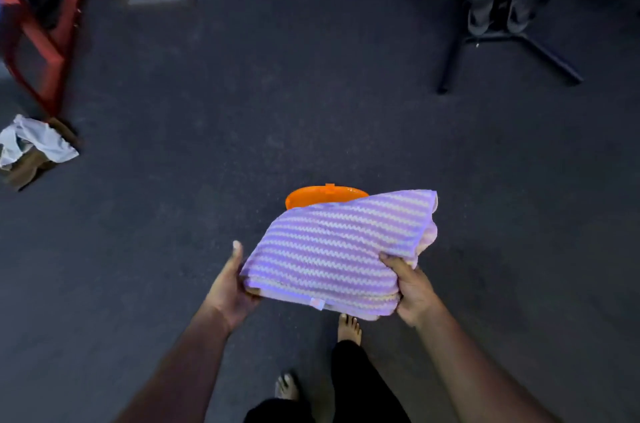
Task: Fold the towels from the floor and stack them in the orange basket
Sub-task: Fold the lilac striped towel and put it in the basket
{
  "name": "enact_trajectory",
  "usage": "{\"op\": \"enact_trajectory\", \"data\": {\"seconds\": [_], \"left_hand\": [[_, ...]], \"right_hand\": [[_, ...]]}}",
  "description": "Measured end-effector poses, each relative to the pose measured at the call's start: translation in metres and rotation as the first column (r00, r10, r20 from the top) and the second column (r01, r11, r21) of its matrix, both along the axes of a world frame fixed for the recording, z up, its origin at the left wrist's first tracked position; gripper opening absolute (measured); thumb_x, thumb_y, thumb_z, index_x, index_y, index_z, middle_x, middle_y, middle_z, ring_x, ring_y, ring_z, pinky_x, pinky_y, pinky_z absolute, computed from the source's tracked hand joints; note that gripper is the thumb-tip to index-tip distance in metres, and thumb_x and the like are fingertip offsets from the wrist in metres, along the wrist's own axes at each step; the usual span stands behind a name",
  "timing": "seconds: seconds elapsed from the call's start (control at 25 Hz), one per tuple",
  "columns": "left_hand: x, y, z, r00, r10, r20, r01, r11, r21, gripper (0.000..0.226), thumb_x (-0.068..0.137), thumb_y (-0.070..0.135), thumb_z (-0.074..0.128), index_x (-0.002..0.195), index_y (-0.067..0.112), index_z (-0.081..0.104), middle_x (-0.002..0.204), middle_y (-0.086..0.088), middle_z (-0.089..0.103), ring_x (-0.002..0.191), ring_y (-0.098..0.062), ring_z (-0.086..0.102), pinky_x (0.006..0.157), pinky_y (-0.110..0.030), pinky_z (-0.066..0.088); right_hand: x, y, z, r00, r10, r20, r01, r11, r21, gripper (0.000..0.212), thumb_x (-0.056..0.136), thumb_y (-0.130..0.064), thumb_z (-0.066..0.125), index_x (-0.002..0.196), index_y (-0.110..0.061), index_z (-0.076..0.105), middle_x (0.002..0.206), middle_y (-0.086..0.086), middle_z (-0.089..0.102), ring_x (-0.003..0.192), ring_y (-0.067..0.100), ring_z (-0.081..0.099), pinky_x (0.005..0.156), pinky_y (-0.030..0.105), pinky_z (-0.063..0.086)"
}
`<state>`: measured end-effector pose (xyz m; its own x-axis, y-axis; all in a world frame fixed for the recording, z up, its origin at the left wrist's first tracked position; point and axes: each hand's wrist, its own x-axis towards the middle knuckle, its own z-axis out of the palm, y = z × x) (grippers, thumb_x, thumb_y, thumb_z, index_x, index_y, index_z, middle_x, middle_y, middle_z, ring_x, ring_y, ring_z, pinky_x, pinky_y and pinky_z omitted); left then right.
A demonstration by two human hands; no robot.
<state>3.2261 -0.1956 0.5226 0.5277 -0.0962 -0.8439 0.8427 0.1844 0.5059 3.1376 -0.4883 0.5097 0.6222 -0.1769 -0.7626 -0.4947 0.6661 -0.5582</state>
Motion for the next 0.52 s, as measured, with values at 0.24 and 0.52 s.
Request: {"op": "enact_trajectory", "data": {"seconds": [0.24,0.52], "left_hand": [[0.064,-0.009,-0.209,0.957,-0.26,-0.132,0.29,0.895,0.339,0.053,0.073,0.051,0.087,0.1,0.008,0.074,0.095,-0.017,0.077,0.072,-0.023,0.075,0.066,-0.037,0.062],[0.074,-0.033,-0.484,0.943,-0.325,-0.069,0.315,0.813,0.49,0.026,0.09,0.038,0.075,0.097,0.021,0.057,0.088,-0.006,0.063,0.054,-0.01,0.057,0.047,-0.022,0.044]], "right_hand": [[0.048,-0.016,-0.178,0.961,0.087,-0.261,-0.151,0.959,-0.238,0.045,0.085,-0.013,0.081,0.127,-0.014,0.066,0.118,0.007,0.076,0.109,0.027,0.072,0.098,0.052,0.057],[0.074,-0.007,-0.446,0.856,0.015,-0.517,-0.249,0.888,-0.387,0.046,0.085,-0.012,0.081,0.117,-0.031,0.055,0.101,-0.004,0.066,0.088,0.017,0.061,0.082,0.03,0.046]]}}
